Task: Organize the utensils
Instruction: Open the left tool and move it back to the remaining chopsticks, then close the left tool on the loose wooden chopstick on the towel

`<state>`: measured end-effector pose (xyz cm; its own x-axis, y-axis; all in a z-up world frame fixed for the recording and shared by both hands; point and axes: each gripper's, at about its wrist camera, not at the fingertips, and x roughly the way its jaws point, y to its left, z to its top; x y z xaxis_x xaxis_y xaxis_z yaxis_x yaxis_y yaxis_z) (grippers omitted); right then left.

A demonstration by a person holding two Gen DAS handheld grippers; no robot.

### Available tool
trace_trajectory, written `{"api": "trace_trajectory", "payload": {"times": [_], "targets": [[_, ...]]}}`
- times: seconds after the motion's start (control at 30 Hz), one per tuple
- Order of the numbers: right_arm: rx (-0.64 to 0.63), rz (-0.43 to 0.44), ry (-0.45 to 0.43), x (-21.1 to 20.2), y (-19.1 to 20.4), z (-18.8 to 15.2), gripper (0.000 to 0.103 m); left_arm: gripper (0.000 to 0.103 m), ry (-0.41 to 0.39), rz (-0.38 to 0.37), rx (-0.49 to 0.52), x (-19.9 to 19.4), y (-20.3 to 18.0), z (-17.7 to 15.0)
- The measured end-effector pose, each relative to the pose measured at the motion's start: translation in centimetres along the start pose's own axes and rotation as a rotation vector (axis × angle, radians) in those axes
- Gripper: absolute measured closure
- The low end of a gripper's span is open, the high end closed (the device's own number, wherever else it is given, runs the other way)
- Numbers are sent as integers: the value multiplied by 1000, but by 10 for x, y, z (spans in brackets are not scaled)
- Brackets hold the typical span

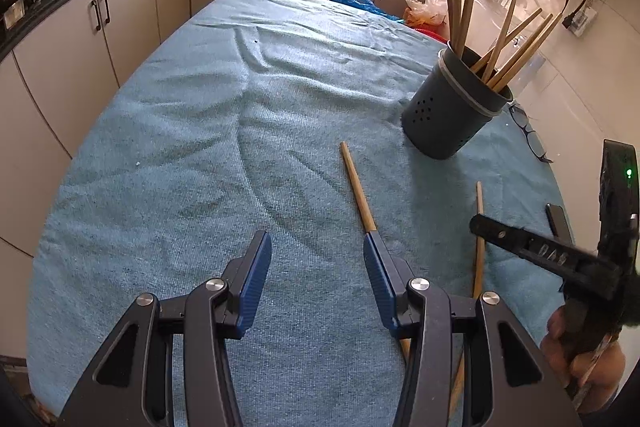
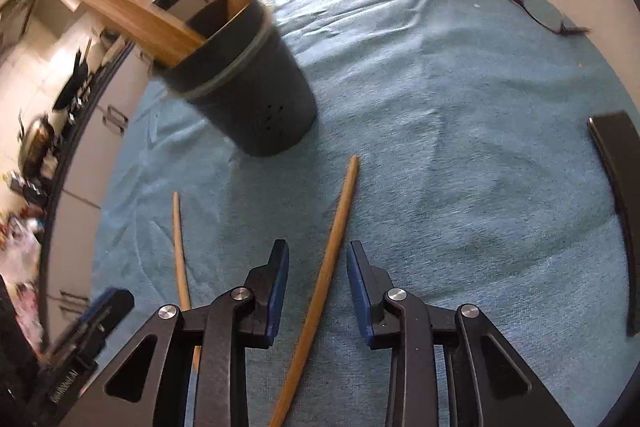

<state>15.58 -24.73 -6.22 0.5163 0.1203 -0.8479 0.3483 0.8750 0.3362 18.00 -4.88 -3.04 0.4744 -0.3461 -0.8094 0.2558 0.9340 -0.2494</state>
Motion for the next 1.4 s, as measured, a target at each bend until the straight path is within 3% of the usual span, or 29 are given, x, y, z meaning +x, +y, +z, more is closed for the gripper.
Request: {"api": "trace_trajectory", "payload": {"times": [0.07,0.2,0.77,0.87,1.0,1.1,1.23,1.4], "targets": [[-48,-44,-8,3,10,-4,74,57,7,1,-2,1,0,0],[-102,-106,-20,6,15,-5,92,57,22,1,-4,4,-1,2],[-33,-67,-46,-15,-37,-9,95,57,184,27,17,54,-39,24],[-25,-54,-46,-17,-43,-9,95,57,192,75,29,63,-48,30],[-24,-45,-47,-19,-48,-11,95,63,201,160,64,71,-61,34],[-24,-39,-44,-19,-48,-11,95,76,188,223,88,73,-64,33],[-31,-46,-42,-18,-46,-10,95,87,169,232,104,71,-62,31],[-45,-66,-39,-18,-41,-11,94,92,147,238,121,66,-60,23]]}}
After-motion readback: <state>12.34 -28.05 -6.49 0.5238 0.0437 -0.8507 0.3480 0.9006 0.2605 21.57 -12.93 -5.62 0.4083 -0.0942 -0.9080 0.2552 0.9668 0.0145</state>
